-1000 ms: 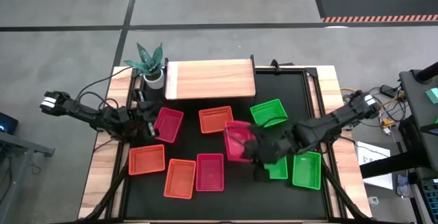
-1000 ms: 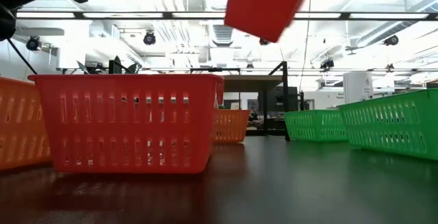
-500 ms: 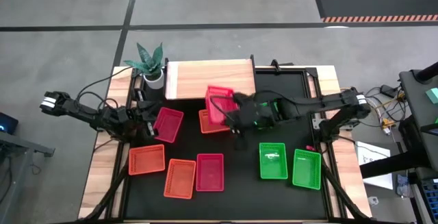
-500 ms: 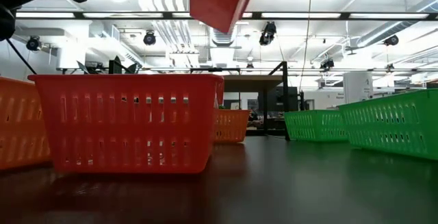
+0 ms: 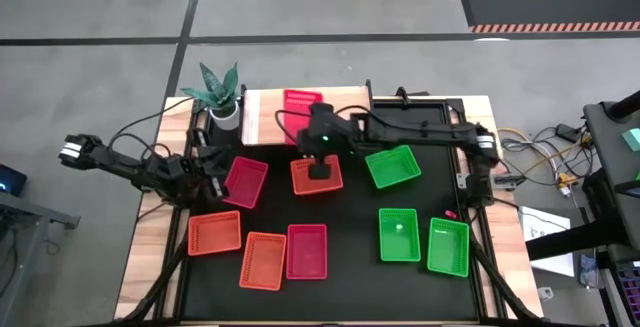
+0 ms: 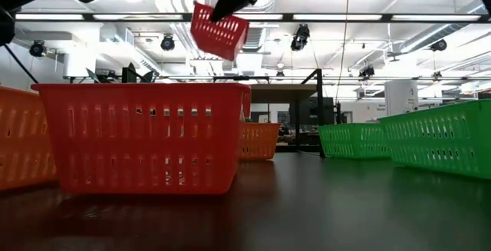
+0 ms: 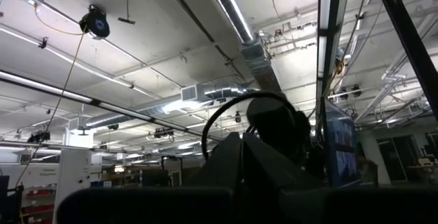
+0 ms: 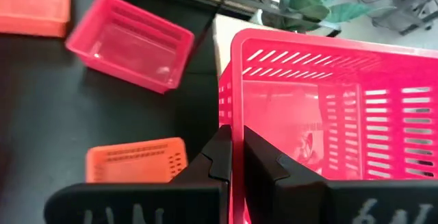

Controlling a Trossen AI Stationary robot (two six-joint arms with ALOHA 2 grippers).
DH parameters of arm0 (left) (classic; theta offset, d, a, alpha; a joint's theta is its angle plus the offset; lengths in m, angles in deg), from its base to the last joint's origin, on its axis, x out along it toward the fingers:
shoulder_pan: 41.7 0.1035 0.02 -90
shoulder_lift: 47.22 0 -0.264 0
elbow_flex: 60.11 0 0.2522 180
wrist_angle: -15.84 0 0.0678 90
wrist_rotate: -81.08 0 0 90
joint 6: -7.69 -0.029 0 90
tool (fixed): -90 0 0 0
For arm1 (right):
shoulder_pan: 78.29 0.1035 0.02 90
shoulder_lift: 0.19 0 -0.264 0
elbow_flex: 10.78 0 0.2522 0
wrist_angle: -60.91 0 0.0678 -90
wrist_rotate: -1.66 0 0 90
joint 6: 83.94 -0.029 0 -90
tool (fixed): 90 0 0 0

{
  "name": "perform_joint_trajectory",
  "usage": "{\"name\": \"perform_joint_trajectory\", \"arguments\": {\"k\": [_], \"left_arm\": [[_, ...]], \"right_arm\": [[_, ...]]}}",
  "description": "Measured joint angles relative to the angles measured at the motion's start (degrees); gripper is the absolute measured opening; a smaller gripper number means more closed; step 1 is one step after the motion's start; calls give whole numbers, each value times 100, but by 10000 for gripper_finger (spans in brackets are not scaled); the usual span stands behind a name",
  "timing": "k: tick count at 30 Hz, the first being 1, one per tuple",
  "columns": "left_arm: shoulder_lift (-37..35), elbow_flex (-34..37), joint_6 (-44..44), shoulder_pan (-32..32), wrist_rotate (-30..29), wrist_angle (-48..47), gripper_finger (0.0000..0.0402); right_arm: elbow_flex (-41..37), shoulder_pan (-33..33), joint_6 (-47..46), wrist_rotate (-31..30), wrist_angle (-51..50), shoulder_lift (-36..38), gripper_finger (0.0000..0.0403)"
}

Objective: Stack baskets on shelf by color
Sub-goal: Put the bottom right red basket on the shelf

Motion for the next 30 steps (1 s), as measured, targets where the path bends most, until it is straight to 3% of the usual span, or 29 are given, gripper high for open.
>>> {"name": "perform_joint_trajectory", "arguments": {"k": [8,20,30], "left_arm": [[-3,0,1,0,0,9,0],[-76,0,2,0,2,23,0],[-203,0,2,0,2,19,0]], "right_arm": [[580,-375,230,44,-36,-573,11],[685,-676,224,343,-25,-914,13],[682,-694,232,303,19,-914,69]]}}
